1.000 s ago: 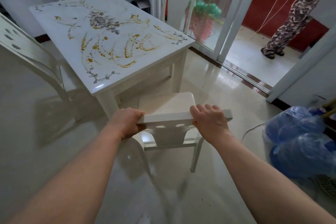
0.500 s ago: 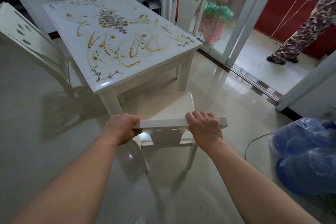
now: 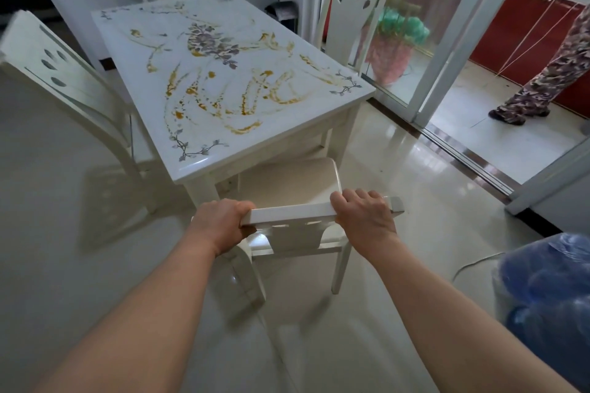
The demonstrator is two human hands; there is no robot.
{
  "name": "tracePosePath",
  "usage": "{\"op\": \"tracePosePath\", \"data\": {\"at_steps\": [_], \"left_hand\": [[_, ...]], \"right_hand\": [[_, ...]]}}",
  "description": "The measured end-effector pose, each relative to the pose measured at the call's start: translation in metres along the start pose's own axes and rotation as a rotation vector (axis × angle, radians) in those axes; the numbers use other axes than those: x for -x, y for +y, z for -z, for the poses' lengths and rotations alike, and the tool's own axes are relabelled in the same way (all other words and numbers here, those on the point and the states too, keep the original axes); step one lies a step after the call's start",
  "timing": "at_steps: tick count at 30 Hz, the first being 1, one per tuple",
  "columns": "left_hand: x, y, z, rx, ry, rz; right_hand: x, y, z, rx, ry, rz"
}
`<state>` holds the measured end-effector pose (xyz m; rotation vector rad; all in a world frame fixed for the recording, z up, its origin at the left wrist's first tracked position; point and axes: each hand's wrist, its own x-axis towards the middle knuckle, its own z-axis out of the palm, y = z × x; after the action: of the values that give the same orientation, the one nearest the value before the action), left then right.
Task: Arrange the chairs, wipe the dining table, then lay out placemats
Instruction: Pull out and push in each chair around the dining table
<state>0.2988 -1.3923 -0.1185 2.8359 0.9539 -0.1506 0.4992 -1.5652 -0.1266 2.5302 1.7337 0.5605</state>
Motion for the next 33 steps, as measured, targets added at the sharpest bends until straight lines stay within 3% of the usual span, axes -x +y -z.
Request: {"op": "tracePosePath", "data": {"at_steps": [20, 33], "left_hand": [[-0.101, -0.027, 0.014, 0.060, 0.019, -0.040], [-0.135, -0.011, 0.020, -0.039, 0.048, -0.015]], "right_hand": [[-0.092, 0.017, -0.043, 0.061, -0.073, -0.029], [-0.126, 0.044, -0.065, 0.108, -0.123, -0.060]]}}
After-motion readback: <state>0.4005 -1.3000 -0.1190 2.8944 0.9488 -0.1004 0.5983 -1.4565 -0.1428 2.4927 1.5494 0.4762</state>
